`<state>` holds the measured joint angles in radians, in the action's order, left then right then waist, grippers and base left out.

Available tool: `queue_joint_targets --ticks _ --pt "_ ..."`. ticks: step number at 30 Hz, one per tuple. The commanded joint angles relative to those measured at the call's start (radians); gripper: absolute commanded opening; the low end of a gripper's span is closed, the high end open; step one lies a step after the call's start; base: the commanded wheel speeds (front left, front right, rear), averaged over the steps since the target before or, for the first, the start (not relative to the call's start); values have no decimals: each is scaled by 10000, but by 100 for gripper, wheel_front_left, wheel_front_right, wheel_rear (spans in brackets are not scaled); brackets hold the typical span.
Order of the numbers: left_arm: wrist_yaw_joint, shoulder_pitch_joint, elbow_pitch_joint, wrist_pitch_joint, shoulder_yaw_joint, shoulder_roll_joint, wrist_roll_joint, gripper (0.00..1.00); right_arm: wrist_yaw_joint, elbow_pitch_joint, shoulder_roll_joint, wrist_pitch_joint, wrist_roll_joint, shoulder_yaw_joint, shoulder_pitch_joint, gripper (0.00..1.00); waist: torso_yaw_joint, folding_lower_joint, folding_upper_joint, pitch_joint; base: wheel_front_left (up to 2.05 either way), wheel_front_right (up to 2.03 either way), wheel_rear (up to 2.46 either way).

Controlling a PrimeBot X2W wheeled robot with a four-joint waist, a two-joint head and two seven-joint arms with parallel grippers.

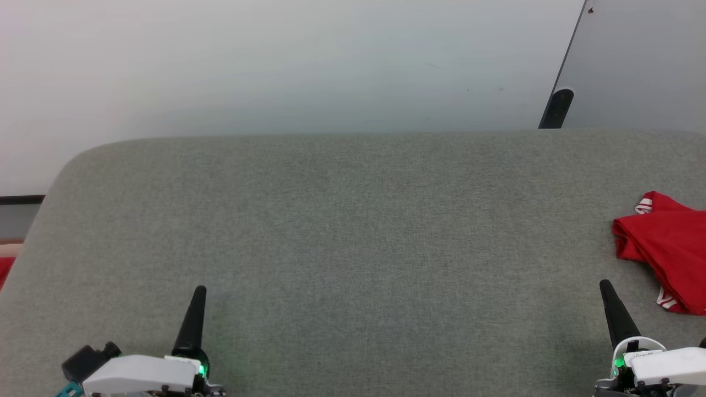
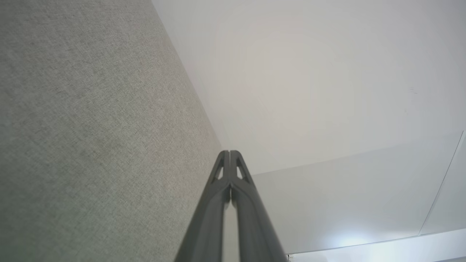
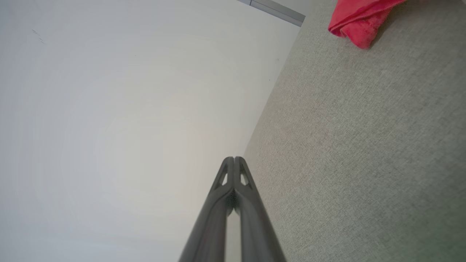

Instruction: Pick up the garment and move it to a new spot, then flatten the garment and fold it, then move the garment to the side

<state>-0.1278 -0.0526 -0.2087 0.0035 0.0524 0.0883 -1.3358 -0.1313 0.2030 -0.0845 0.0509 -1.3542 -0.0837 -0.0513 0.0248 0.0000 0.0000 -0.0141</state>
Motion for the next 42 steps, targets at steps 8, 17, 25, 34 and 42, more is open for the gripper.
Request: queue_joint_targets --ticks 8,17,25,34,42 --pt "-41 -250 -60 210 98 -35 -818 0 7 71 82 157 -696 -78 -311 0 -50 0 0 23 0 0 0" --pt "-43 -329 -141 389 157 -65 -1426 0 8 169 147 276 -1233 -130 -396 0 -98 0 0 44 0 0 0" --pt "-45 -429 -215 574 218 -93 -1995 0 9 264 201 389 -1745 -182 -463 0 -146 0 0 65 0 0 0" --pt "-48 -507 -306 741 282 -137 -2595 0 9 354 257 511 -2267 -225 -563 0 -200 0 0 89 0 0 0" --pt "-50 -584 -375 905 337 -170 -3065 0 10 436 316 613 -2680 -257 -655 0 -247 0 0 110 0 0 0"
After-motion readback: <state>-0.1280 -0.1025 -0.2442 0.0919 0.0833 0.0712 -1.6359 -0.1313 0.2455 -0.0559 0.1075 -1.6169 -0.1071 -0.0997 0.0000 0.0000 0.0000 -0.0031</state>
